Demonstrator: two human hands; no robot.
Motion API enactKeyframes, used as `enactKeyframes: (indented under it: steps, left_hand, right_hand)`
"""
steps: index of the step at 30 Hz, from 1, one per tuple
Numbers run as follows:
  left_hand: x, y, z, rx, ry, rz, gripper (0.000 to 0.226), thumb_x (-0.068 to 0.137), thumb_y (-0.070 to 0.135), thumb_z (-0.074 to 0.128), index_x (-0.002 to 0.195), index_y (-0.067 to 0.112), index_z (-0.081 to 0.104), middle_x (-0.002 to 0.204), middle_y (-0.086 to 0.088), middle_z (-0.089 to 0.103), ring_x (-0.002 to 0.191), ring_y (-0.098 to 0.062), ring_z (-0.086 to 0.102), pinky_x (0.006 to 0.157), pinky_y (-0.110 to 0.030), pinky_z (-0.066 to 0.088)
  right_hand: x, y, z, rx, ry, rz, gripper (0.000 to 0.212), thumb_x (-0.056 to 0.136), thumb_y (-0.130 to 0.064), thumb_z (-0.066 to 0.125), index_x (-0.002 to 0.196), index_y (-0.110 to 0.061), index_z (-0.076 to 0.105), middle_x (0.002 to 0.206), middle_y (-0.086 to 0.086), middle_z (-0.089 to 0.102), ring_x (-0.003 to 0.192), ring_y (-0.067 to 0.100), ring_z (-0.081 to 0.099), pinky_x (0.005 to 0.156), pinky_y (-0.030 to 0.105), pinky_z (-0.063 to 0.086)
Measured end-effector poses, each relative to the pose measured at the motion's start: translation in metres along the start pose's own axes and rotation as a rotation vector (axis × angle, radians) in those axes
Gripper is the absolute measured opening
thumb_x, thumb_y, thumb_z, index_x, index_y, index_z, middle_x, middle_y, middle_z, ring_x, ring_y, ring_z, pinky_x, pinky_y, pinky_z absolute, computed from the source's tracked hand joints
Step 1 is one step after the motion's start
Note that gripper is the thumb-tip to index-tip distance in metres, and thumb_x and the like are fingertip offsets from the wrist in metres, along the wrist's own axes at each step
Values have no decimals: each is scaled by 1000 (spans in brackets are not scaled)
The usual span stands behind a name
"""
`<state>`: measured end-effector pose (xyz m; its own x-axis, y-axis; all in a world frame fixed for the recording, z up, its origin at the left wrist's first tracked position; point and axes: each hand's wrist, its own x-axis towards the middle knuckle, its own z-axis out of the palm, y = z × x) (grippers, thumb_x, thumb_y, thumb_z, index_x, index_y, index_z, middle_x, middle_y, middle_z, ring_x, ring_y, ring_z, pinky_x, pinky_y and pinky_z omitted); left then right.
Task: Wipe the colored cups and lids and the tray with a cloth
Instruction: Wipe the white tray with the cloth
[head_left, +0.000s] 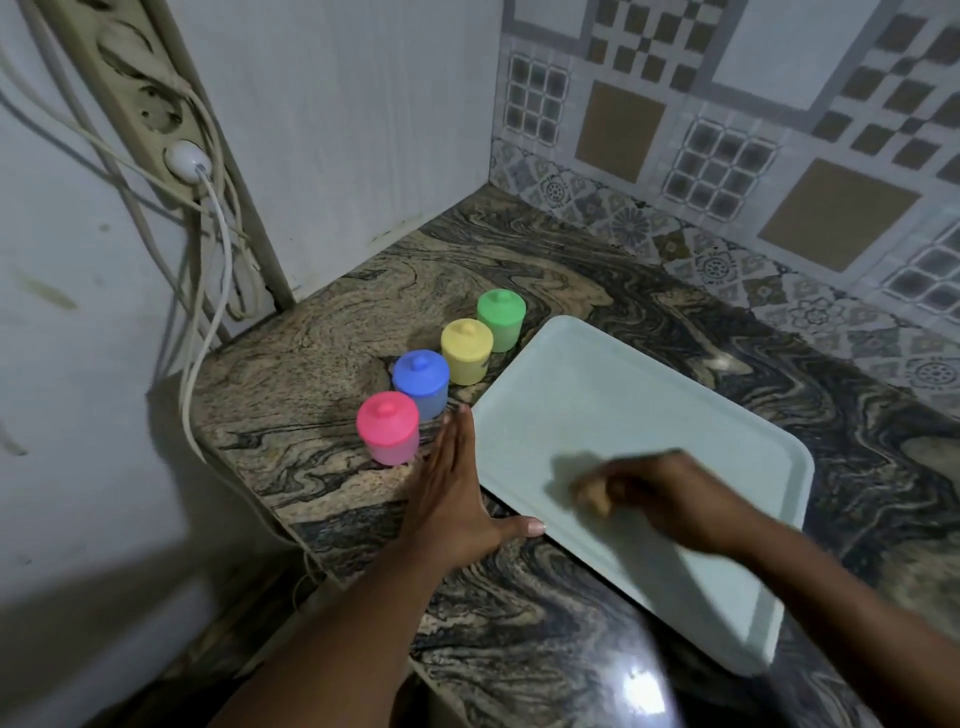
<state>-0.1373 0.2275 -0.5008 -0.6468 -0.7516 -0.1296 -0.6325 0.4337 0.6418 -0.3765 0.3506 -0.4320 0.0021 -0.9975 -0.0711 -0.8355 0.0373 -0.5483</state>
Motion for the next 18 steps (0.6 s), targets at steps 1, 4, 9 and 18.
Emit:
enactKeyframes:
  steps: [1,4,9,18]
  left_hand:
    - [0,0,-1,6,-4,-1,146,61,80,71,154,23,-25,163,6,-27,150,-9,-23,125,-41,2]
    - [0,2,0,14,3,-7,146,60,80,72,155,21,-24,164,5,-26,150,-9,-22,125,-41,2]
    - [0,1,1,-2,3,-14,146,59,82,71,154,24,-25,163,7,-27,150,-8,-23,125,-41,2]
    - [4,6,-1,27,-69,-46,149,59,81,72,152,25,-29,162,7,-31,150,-11,-24,125,-43,2]
  right_hand:
    - [13,11,-12,-34,134,85,38,85,6,61,103,-26,73,94,-14,74,90,7,70,78,26,52]
    - [74,20,-21,-128,417,348,30,90,1,53,98,-21,72,103,3,73,97,29,66,73,29,43]
    - [54,-21,57,-222,238,308,13,89,-24,57,101,-22,62,111,3,63,104,30,59,77,31,42]
    - [11,46,-23,-48,555,522,28,92,-4,56,101,-23,74,100,3,76,95,28,68,71,24,38]
